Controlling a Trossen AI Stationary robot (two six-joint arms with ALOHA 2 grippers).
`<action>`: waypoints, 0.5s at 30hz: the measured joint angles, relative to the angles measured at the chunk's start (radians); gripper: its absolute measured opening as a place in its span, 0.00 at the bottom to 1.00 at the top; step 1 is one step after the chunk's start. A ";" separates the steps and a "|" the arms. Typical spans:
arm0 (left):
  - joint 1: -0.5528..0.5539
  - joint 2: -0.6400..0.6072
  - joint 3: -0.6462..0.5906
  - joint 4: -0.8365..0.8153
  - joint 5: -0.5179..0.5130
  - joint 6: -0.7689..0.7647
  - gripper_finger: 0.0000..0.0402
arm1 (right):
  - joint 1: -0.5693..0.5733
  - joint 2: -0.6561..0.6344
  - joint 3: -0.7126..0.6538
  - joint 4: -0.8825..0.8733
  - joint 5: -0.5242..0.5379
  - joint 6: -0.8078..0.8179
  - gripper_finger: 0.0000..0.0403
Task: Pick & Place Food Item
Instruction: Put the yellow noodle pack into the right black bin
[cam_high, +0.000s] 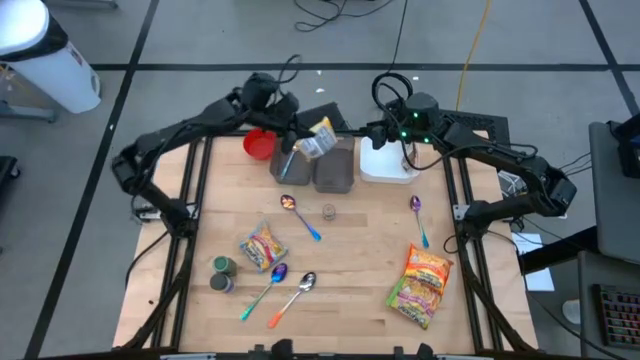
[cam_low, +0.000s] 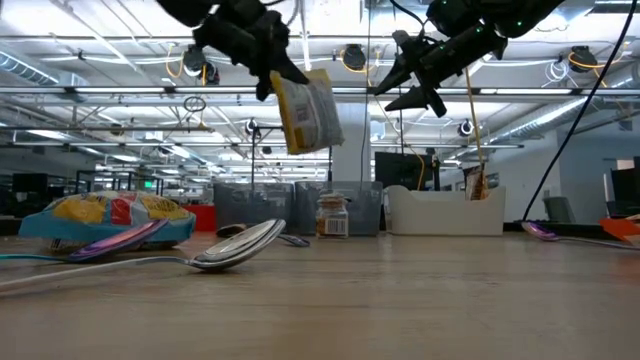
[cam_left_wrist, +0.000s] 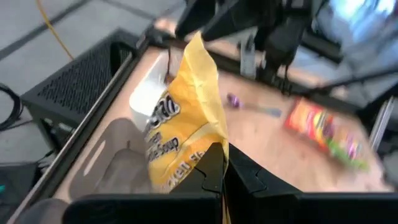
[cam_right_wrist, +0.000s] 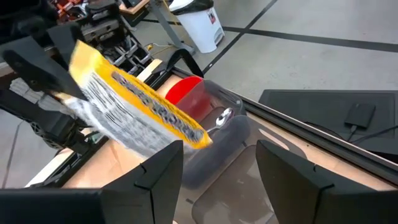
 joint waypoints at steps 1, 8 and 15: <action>0.000 0.037 0.062 -0.072 -0.001 0.044 0.00 | 0.000 0.000 0.000 0.000 0.000 0.000 0.49; 0.000 0.299 0.435 -0.411 -0.005 0.273 0.00 | 0.000 0.000 0.000 -0.006 0.036 -0.002 0.48; 0.004 0.485 0.726 -0.552 0.002 0.365 0.00 | 0.000 0.000 0.000 -0.009 0.050 -0.001 0.47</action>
